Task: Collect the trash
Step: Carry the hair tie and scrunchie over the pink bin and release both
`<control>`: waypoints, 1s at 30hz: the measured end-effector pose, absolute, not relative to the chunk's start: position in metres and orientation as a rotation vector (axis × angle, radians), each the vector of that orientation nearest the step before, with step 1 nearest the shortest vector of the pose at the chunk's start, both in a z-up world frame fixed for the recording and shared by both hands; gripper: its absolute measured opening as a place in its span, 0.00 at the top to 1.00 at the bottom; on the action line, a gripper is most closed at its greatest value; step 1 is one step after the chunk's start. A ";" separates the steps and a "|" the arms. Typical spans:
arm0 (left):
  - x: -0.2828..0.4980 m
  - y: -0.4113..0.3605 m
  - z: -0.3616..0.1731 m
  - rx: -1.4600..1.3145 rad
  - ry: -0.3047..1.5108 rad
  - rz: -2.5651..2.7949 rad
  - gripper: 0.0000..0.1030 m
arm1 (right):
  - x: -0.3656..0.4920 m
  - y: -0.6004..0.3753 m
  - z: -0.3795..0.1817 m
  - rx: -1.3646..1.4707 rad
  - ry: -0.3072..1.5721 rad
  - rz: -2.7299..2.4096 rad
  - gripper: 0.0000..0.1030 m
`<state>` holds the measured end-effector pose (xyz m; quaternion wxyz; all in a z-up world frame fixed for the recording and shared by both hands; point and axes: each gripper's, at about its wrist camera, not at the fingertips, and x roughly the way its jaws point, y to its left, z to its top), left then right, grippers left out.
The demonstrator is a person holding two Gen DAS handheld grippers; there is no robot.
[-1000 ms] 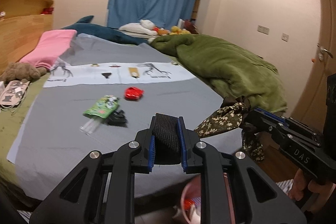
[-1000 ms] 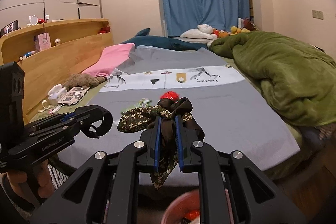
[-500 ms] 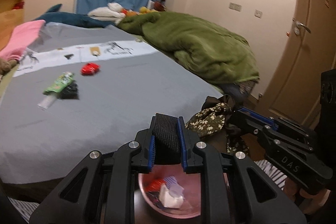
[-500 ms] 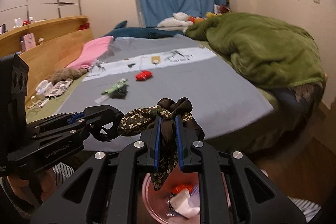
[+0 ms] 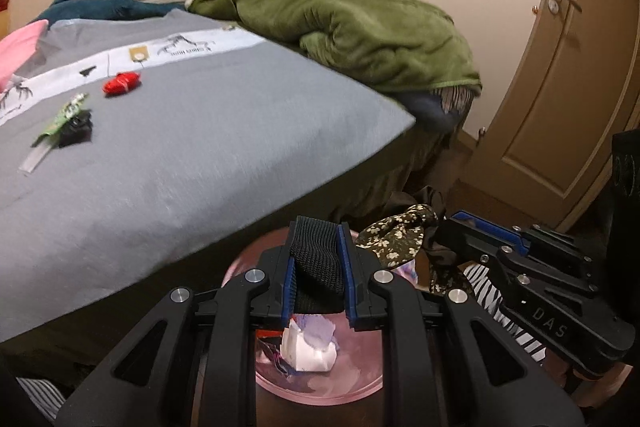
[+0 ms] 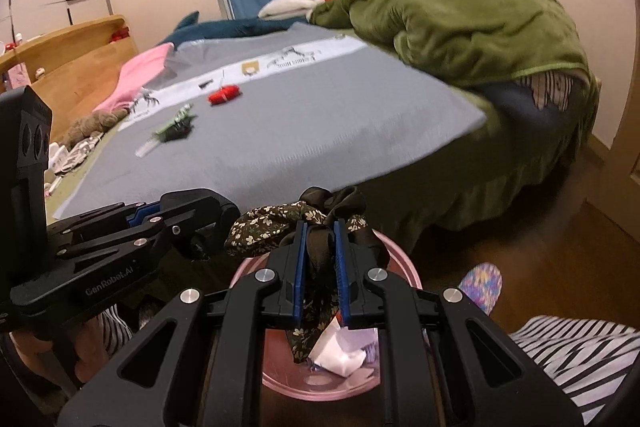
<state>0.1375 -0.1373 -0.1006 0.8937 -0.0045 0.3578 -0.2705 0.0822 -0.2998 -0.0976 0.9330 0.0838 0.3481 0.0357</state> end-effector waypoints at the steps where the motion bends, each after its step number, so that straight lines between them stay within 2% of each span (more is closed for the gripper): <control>1: 0.138 -0.141 -0.106 0.001 0.754 -0.559 0.82 | 0.083 -0.301 -0.103 0.174 0.724 0.071 0.87; 20: 0.157 -0.168 -0.166 0.076 0.907 -0.562 0.82 | 0.103 -0.318 -0.159 0.215 0.878 0.051 0.86; 23: 0.159 -0.167 -0.171 0.072 0.921 -0.559 0.80 | 0.106 -0.320 -0.165 0.225 0.898 0.048 0.82; 25: 0.161 -0.166 -0.172 0.062 0.924 -0.544 0.75 | 0.109 -0.322 -0.171 0.240 0.919 0.042 0.79; 26: 0.162 -0.164 -0.172 0.053 0.925 -0.540 0.67 | 0.110 -0.323 -0.173 0.246 0.927 0.040 0.76; 27: 0.163 -0.163 -0.172 0.048 0.925 -0.533 0.49 | 0.111 -0.324 -0.176 0.251 0.933 0.031 0.71; 29: 0.163 -0.158 -0.171 0.032 0.906 -0.497 0.29 | 0.114 -0.327 -0.181 0.267 0.944 0.018 0.61; 30: 0.163 -0.155 -0.169 0.023 0.889 -0.485 0.26 | 0.114 -0.328 -0.182 0.275 0.947 0.015 0.54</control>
